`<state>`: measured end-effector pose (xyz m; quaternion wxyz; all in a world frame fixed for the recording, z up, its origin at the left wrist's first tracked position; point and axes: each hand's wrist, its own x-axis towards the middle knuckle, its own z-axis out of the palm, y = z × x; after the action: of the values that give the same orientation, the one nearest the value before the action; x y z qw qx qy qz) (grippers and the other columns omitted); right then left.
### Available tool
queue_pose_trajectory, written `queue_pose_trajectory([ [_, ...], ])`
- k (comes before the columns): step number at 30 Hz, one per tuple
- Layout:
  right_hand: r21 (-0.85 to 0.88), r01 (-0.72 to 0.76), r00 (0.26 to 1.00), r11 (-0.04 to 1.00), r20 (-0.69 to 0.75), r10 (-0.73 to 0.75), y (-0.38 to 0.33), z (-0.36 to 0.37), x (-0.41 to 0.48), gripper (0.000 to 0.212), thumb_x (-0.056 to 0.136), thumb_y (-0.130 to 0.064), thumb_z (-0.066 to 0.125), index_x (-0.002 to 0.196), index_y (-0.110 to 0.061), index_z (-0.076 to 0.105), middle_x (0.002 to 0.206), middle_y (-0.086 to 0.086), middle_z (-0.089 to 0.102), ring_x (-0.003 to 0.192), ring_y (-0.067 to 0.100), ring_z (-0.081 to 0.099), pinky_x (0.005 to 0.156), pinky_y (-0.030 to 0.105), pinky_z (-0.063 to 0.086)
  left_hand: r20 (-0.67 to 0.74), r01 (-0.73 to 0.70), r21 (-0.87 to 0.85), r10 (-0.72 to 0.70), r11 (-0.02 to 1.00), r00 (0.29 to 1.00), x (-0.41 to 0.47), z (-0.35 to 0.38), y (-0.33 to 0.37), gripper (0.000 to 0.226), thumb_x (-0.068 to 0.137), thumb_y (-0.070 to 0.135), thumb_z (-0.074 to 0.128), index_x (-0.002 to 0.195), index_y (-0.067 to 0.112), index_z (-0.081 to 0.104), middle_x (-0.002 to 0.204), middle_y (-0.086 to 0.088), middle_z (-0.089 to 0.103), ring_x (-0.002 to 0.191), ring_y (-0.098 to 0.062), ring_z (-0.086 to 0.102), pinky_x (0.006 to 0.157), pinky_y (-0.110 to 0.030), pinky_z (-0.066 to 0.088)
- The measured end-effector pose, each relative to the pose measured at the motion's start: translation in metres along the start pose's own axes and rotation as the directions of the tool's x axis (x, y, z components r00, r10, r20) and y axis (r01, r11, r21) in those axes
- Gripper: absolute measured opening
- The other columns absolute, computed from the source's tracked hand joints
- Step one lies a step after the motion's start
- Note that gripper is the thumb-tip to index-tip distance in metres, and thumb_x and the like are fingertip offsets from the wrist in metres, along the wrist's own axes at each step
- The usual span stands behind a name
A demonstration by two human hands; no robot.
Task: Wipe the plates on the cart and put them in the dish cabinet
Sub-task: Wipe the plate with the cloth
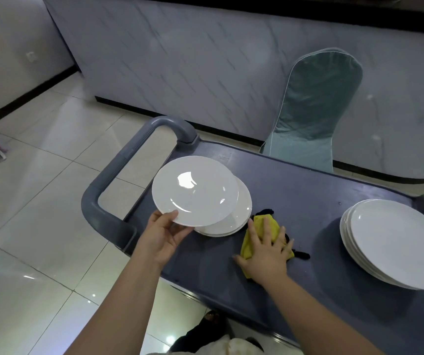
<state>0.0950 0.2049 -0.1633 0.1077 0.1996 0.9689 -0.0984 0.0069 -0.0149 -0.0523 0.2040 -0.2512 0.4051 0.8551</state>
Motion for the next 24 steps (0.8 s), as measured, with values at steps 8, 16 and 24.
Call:
queue_pose_trajectory([
  [8, 0.147, -0.165, 0.976, 0.975, -0.115, 0.182, -0.006, 0.008, -0.004, 0.068, 0.09, -0.043, 0.057, 0.148, -0.052, 0.022, 0.154, 0.017, 0.028, 0.135, 0.042, 0.027, 0.111, 0.061, 0.012, 0.057, 0.021, 0.062, -0.024, 0.998, 0.998, 0.009, 0.009, -0.006, 0.023, 0.091, -0.003, 0.052, 0.105, 0.014, 0.047, 0.117, -0.012, 0.061, 0.101, -0.03, 0.063, 0.063, -0.04, 0.061],
  [16, 0.731, -0.004, 0.877, 0.682, -0.325, 0.354, 0.028, -0.035, -0.004, 0.054, 0.09, -0.014, 0.059, 0.116, -0.061, 0.05, 0.121, -0.008, 0.055, 0.119, 0.025, 0.047, 0.105, 0.041, 0.033, 0.195, -0.001, 0.322, -0.065, 0.947, 0.979, 0.026, 0.028, -0.018, 0.058, 0.089, -0.007, 0.053, 0.137, 0.024, 0.045, 0.129, -0.002, 0.057, 0.109, -0.032, 0.061, 0.064, -0.039, 0.06],
  [24, 0.458, 0.305, 0.823, 0.835, -0.568, 0.011, 0.009, -0.116, -0.011, 0.062, 0.082, -0.025, 0.051, 0.141, -0.042, 0.044, 0.119, -0.007, 0.062, 0.105, 0.023, 0.054, 0.093, 0.048, 0.041, 0.429, 0.033, 0.51, -0.288, 0.86, 0.856, 0.009, 0.08, -0.059, 0.058, 0.088, -0.012, 0.052, 0.132, 0.025, 0.053, 0.117, -0.01, 0.068, 0.1, -0.033, 0.068, 0.075, -0.053, 0.057],
])
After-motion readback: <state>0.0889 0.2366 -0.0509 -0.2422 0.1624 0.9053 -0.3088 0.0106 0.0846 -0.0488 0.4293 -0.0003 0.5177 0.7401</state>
